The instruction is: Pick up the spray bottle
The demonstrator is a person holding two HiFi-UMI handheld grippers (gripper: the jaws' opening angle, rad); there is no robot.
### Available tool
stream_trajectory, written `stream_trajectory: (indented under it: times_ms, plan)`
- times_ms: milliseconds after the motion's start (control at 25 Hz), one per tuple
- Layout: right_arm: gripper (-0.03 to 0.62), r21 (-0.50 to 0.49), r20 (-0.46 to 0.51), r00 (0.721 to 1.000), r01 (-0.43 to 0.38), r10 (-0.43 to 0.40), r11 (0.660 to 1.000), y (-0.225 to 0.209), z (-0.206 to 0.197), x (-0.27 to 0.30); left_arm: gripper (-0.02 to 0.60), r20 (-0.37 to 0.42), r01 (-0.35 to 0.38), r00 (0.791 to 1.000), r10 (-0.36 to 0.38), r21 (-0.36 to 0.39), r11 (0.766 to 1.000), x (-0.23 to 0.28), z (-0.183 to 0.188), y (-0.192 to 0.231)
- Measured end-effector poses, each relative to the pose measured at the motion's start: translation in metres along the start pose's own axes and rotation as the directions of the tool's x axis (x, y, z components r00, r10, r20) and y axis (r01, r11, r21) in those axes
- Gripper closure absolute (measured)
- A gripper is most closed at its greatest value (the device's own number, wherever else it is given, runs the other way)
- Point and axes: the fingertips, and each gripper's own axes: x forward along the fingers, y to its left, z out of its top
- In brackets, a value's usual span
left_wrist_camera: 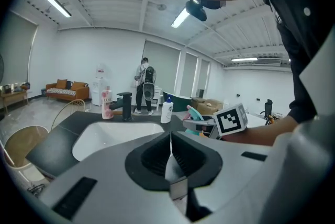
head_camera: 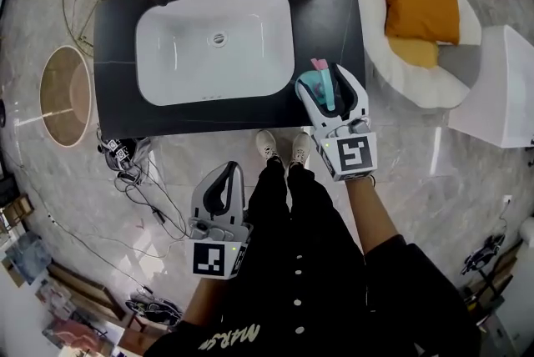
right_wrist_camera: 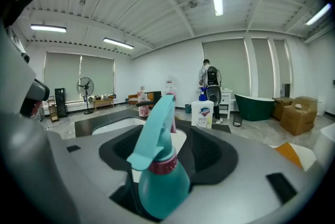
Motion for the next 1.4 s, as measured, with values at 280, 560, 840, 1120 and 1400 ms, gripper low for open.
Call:
stream_trajectory:
  times_ms: [280, 560, 840, 1120, 1400]
  plan:
    - [0.469, -0.035, 0.066, 0.997, 0.05, -0.047, 0.998, -0.004, 0.003, 0.005, 0.565, -0.045, -0.022, 0.999, 0.021, -0.025, 0.999, -0.004, -0.028, 0.003]
    - [0.48, -0.046, 0.079, 0.995, 0.056, -0.052, 0.997, -0.01, 0.023, -0.004, 0.565, 0.004, -0.042, 0.999, 0.042, -0.014, 0.999, -0.006, -0.013, 0.005]
    - [0.482, -0.055, 0.102, 0.994, 0.054, -0.048, 0.997, -0.014, 0.076, -0.039, 0.565, 0.092, -0.081, 0.992, 0.082, -0.012, 0.997, -0.015, 0.037, 0.009]
    - [0.482, -0.061, 0.132, 0.989, 0.072, -0.063, 0.996, -0.015, 0.123, -0.082, 0.565, 0.199, -0.087, 0.976, 0.086, -0.006, 0.996, -0.022, 0.085, 0.01]
    - [0.482, -0.066, 0.179, 0.979, 0.113, -0.099, 0.991, -0.022, 0.162, -0.122, 0.565, 0.299, -0.066, 0.953, 0.055, 0.026, 0.997, -0.02, 0.132, 0.006]
